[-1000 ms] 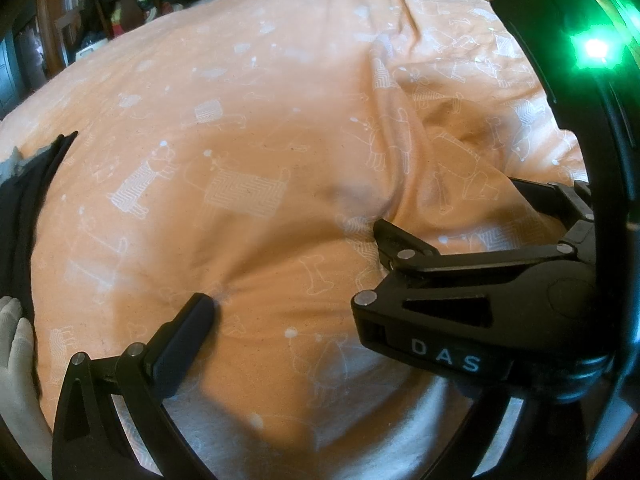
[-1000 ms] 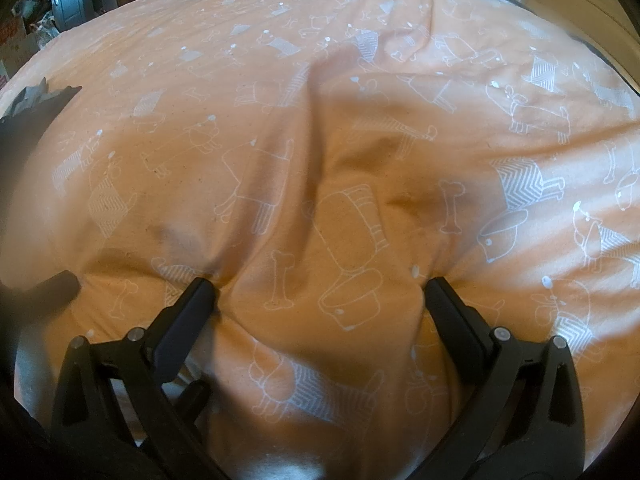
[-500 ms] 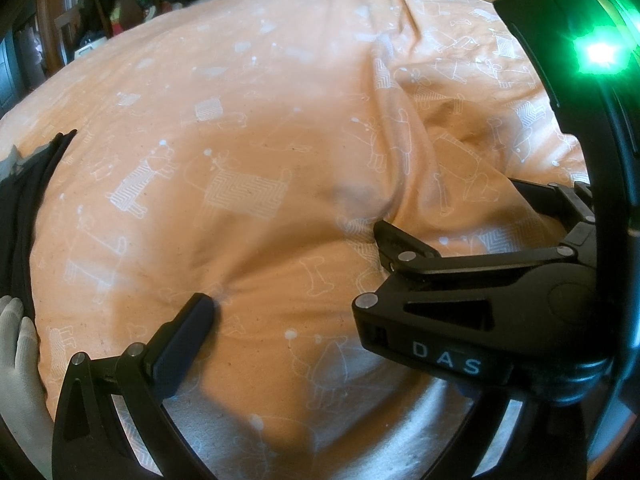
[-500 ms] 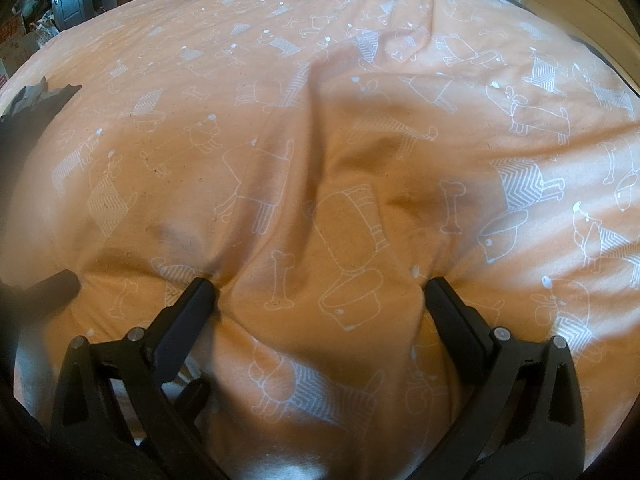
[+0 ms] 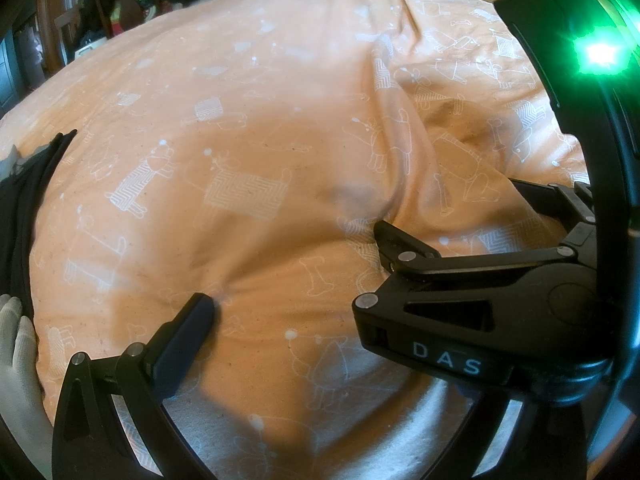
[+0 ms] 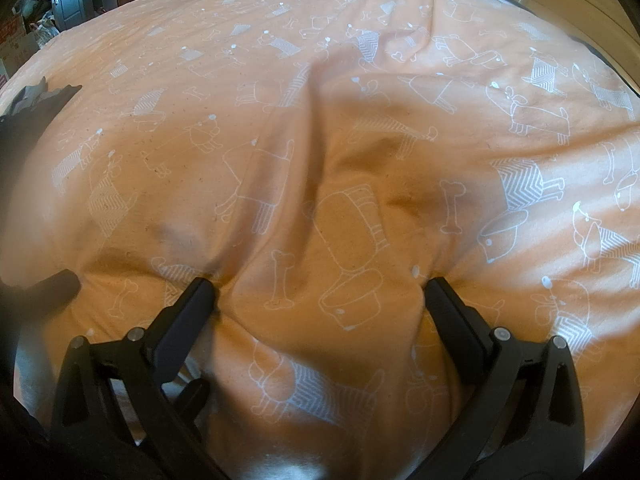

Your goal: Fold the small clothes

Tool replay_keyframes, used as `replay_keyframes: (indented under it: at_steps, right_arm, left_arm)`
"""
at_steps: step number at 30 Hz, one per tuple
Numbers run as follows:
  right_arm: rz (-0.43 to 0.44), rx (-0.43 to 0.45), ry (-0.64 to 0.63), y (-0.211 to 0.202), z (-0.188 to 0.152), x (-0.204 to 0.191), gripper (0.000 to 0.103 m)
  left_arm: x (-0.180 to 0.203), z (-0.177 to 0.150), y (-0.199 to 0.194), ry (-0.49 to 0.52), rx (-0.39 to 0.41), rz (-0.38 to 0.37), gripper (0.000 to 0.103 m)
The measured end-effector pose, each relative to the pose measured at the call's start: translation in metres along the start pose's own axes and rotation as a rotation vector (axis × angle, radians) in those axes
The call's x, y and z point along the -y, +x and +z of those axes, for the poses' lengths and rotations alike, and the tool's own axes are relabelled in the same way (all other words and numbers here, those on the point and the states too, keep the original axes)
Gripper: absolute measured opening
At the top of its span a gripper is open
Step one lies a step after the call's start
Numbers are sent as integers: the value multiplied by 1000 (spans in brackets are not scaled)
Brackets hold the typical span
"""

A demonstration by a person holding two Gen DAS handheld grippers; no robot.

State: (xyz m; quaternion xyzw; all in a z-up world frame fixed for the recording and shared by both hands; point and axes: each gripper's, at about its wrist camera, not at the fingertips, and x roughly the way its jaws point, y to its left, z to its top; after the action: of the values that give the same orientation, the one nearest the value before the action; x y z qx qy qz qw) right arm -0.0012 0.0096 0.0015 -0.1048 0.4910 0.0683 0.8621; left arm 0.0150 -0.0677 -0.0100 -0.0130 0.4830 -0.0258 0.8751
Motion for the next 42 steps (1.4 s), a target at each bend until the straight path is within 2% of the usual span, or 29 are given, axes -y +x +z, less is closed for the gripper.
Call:
replay_keyframes:
  at_steps: [1, 42]
  right_arm:
    - [4, 29, 5, -1, -1, 0, 103]
    - [3, 19, 3, 0, -1, -2, 103]
  left_arm:
    - [0, 0, 0, 0, 0, 0, 103]
    - [-1, 0, -1, -2, 2, 0, 103]
